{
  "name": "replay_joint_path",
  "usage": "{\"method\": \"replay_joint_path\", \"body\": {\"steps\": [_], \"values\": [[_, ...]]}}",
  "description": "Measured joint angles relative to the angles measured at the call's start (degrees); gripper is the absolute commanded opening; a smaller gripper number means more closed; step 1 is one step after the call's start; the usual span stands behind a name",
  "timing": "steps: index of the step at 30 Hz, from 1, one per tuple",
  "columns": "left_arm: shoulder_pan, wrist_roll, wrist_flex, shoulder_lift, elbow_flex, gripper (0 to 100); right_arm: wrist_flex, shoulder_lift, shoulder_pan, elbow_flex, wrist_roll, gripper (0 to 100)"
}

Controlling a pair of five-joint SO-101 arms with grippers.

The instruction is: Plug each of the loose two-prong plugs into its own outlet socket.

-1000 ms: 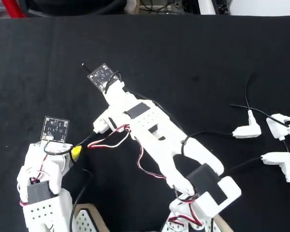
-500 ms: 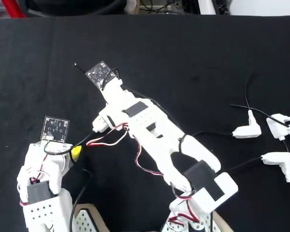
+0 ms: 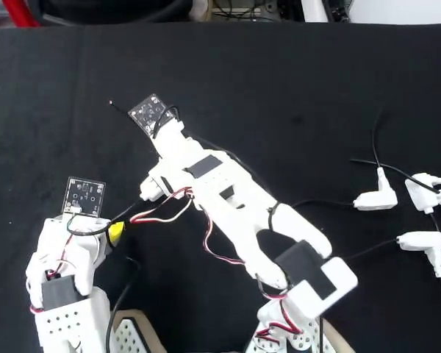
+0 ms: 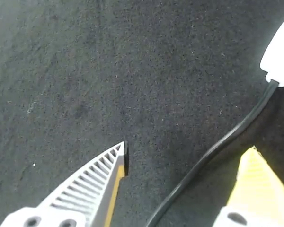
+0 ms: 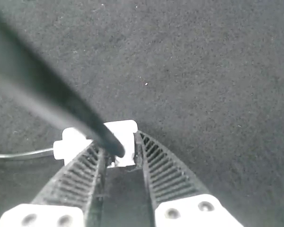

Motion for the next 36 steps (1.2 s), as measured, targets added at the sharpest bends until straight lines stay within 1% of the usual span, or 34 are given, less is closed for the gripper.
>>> {"method": "replay_joint_path", "body": {"steps": [10,17,21,24,27,31,36], "values": [[0.0,0.0,0.0,0.0,0.0,37,1.1,0.2,-1.5,0.0,0.0,1.1],[0.0,0.0,0.0,0.0,0.0,37,5.9,0.2,-1.8,0.0,0.0,1.1],[0.0,0.0,0.0,0.0,0.0,37,8.7,0.1,0.3,-0.1,0.0,1.1],[0.0,0.0,0.0,0.0,0.0,37,10.9,0.0,3.9,-0.4,0.5,1.1],[0.0,0.0,0.0,0.0,0.0,37,14.5,0.0,8.6,-1.8,4.3,1.1],[0.0,0.0,0.0,0.0,0.0,37,18.7,-0.3,17.1,-2.2,6.9,1.1],[0.0,0.0,0.0,0.0,0.0,37,20.1,-0.5,28.5,-2.2,7.6,1.1]]}}
